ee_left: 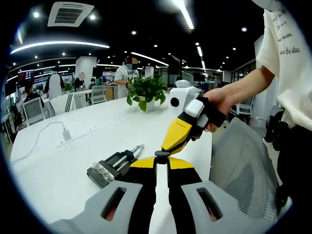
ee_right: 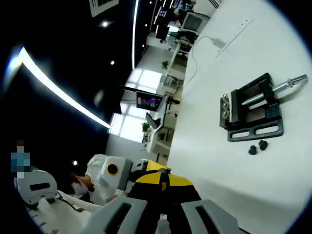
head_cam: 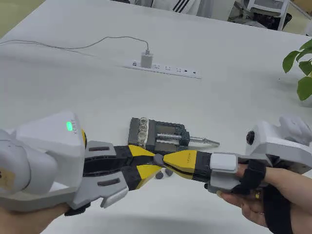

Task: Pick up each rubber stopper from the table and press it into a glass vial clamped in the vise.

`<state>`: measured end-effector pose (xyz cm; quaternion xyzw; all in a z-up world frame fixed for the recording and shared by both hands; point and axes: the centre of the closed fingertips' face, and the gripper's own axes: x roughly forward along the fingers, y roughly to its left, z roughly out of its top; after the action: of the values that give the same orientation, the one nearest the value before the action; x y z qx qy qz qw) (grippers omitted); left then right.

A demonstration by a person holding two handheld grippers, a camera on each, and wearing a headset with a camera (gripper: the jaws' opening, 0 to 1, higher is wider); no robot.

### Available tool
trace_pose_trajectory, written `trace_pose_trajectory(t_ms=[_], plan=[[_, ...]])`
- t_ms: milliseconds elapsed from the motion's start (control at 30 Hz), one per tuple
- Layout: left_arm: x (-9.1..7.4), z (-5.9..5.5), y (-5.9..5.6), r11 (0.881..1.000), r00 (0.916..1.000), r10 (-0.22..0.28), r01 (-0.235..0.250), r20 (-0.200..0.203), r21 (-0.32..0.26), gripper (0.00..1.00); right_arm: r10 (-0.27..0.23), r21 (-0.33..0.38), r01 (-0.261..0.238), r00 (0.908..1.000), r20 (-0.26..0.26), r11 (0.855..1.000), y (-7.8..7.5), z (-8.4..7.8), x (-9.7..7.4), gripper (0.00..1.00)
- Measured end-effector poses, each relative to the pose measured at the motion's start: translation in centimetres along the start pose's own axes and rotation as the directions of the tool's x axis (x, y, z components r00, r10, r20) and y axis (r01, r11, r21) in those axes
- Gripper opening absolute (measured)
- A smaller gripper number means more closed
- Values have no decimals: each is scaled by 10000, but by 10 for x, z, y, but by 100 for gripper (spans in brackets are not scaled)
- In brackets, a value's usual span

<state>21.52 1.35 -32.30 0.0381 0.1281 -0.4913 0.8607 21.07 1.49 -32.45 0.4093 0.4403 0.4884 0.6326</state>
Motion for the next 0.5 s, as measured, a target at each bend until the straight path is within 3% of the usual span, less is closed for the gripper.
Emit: trace_pose_trajectory(t_ms=[167, 300, 333, 433, 500], plan=[[0, -1, -1, 10000, 10000, -22, 22, 17, -54, 4, -286, -1519, 255, 9994, -181, 9881, 1, -4, -1, 0], [0, -3, -2, 10000, 10000, -59, 59, -75, -4, 4, -555, -2691, 432, 9977, -384, 9621, 0, 1, -5, 13], [1, -4, -2, 10000, 9999, -83, 83, -113, -14, 4, -621, -3010, 457, 9970, -454, 9525, 1, 2, -6, 15], [1, -6, -2, 9999, 9997, -129, 130, -205, 48, 4, -1030, -4208, 550, 9904, -921, 9055, 4, -1, -6, 20], [2, -8, -3, 9997, 9993, -226, 229, -288, 99, 4, -1431, -5119, 598, 9818, -1250, 8570, 4, -3, -6, 24]])
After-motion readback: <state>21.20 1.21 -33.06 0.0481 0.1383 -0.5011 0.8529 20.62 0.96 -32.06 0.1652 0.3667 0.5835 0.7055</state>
